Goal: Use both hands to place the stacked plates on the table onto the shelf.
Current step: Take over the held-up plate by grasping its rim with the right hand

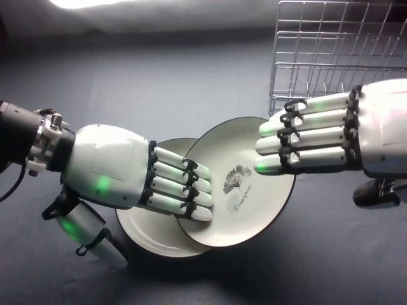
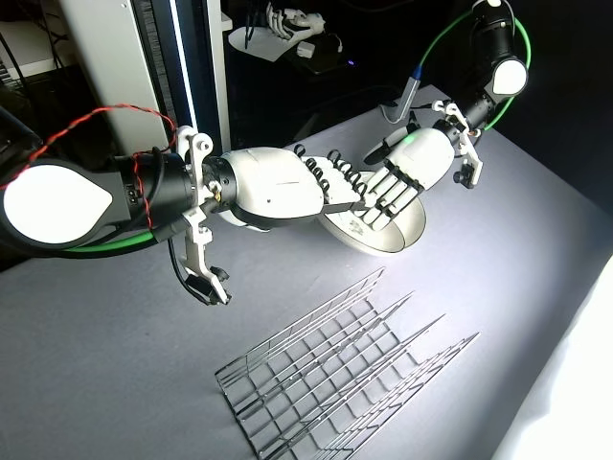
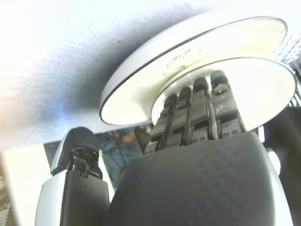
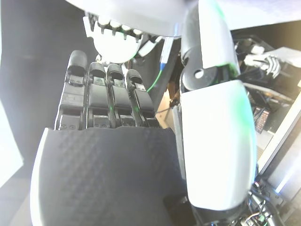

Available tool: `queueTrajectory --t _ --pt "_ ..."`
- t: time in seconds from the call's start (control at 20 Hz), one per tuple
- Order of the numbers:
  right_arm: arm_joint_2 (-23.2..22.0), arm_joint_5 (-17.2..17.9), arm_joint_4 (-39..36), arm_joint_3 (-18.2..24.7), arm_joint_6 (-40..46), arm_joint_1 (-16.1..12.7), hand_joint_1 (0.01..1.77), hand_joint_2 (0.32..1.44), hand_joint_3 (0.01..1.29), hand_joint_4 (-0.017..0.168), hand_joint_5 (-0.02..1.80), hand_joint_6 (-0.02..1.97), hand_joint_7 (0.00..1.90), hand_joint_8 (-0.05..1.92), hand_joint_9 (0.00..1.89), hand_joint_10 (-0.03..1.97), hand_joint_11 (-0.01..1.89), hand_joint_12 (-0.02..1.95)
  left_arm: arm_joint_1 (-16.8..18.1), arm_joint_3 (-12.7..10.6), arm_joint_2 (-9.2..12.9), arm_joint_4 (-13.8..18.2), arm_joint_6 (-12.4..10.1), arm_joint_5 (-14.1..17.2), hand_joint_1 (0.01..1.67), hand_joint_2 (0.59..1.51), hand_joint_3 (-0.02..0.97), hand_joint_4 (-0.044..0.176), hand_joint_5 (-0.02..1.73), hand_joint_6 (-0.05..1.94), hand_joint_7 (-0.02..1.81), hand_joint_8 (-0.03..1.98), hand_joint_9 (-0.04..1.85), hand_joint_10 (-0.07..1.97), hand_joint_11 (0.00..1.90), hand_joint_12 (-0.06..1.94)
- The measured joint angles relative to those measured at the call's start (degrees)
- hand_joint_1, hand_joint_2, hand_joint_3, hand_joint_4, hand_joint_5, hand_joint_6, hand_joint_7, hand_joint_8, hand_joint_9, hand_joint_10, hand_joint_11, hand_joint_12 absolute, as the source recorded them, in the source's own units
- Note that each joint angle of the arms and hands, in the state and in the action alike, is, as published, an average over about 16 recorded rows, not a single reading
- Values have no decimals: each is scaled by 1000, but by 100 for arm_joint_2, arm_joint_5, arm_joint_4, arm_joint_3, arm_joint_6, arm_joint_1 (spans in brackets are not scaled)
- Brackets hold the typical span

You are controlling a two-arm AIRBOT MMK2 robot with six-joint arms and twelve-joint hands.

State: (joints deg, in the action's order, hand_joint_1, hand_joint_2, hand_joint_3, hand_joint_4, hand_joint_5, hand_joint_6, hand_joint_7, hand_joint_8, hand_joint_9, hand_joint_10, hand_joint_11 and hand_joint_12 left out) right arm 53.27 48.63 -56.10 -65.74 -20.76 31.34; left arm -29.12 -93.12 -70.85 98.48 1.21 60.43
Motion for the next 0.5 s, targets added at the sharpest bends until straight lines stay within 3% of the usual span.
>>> queueTrajectory --t 0.25,0.5 --pt "309 -130 11 -185 7 73 1210 1020 22 8 20 19 21 11 20 8 22 442 8 -23 -7 8 0 15 15 1211 14 -9 -4 -31 -12 -22 13 -7 18 10" --pt "719 -307 21 -423 5 88 1225 1032 22 8 19 19 21 11 20 8 22 462 16 -49 -17 16 0 34 15 1210 14 -9 -4 -31 -12 -22 13 -7 18 10"
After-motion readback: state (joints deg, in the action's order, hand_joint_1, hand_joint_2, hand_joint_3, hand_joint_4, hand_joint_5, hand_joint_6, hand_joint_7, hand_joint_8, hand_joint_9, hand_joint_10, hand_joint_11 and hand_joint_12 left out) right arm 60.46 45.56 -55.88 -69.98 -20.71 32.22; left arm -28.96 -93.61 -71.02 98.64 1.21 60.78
